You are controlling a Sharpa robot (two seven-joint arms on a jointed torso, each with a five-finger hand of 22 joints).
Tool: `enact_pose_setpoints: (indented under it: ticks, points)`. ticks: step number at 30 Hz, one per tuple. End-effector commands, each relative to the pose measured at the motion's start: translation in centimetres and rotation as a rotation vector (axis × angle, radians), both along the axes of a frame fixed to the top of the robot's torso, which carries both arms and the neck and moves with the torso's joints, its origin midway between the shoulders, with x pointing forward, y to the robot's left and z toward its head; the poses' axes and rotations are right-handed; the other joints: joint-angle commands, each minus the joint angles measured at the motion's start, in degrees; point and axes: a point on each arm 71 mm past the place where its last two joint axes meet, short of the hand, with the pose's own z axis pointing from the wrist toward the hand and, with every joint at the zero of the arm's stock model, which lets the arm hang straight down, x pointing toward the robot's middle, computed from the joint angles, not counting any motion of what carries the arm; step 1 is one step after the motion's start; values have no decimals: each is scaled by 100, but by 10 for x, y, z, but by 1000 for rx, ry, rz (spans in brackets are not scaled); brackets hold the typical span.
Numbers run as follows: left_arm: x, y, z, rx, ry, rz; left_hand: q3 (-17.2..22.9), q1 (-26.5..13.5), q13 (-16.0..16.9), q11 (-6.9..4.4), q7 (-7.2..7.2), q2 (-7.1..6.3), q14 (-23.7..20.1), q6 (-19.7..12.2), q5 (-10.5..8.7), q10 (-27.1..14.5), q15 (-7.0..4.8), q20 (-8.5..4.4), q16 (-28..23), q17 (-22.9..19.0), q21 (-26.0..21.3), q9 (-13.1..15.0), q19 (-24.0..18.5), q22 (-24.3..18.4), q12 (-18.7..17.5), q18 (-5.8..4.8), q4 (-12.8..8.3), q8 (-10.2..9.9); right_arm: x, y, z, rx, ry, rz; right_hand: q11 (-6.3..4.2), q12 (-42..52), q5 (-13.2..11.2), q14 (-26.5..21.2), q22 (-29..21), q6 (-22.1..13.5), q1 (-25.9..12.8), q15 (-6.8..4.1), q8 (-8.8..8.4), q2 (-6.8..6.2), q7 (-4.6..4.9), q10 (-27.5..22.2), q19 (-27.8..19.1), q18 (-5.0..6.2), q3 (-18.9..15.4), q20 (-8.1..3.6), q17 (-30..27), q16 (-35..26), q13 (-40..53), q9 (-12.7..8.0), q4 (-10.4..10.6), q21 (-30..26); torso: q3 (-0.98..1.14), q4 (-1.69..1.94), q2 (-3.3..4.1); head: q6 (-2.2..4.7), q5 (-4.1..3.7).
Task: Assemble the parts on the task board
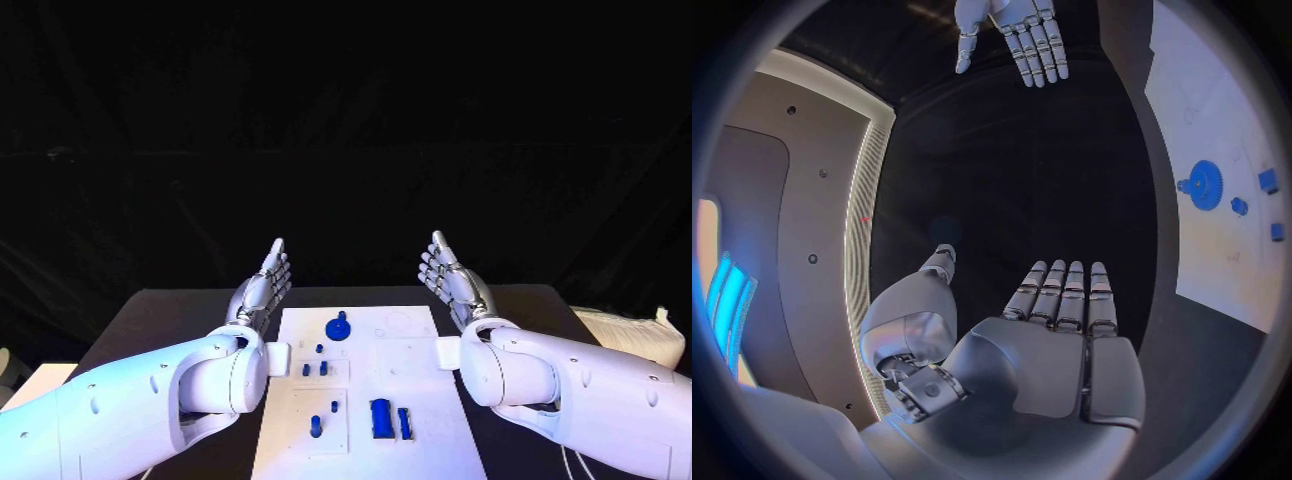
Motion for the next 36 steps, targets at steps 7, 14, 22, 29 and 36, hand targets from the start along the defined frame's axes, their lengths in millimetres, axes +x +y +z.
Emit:
enact_pose_setpoints:
  ticks: [7,14,22,29,36]
  points:
    - [0,1,5,48,-63,33,-347,-988,-7,-20,-60,6,-734,-773,-37,-804,-11,-148,-144,-10,-35,-8,-638,-363,-33,-221,1,-38,0,-2,2,-4,-24,-30,-9,-38,-77,-926,-414,-746,-1060,0,-40,3,-35,-870,-844,-159,-174,-32,-45,-34,-8,-15,-4,-67,1,1,-5,-1,0]
    - [0,1,5,48,-63,33,-771,-1270,-7,-20,-60,6,-940,-998,-37,-1033,-11,-148,-144,-10,-35,-8,-811,-779,-33,-221,1,-38,0,-2,2,-4,-24,-30,-9,-38,-77,-1190,-414,-956,-1361,0,-40,3,-35,-1114,-1081,-159,-174,-32,-45,-34,-8,-15,-4,-67,1,1,-5,-1,0]
    - [0,1,5,48,-63,33,-771,-1525,-7,-20,-60,6,-1140,-1204,-37,-1248,-11,-148,-144,-10,-35,-8,-1359,-779,-33,-221,1,-38,0,-2,2,-4,-24,-30,-9,-38,-77,-1412,-414,-1128,-1602,0,-40,3,-35,-1319,-1280,-159,-174,-32,-45,-34,-8,-15,-4,-67,1,1,-5,-1,0]
    - [0,1,5,48,-63,33,-771,-2121,-7,-20,-60,6,-1575,-1663,-37,-1726,-11,-148,-144,-10,-35,-8,-1359,-779,-33,-221,1,-38,0,-2,2,-4,-24,-30,-9,-38,-77,-1988,-414,-1597,-2279,0,-40,3,-35,-1864,-1813,-159,-174,-32,-45,-34,-8,-15,-4,-67,1,1,-5,-1,0]
    - [0,1,5,48,-63,33,-771,-2121,-7,-20,-60,6,-1575,-1663,-37,-1726,-11,-148,-144,-10,-35,-8,-1359,-779,-33,-221,1,-38,0,-2,2,-4,-24,-30,-9,-38,-77,-1988,-414,-1597,-2279,0,-40,3,-35,-1864,-1813,-159,-174,-32,-45,-34,-8,-15,-4,-67,1,1,-5,-1,0]
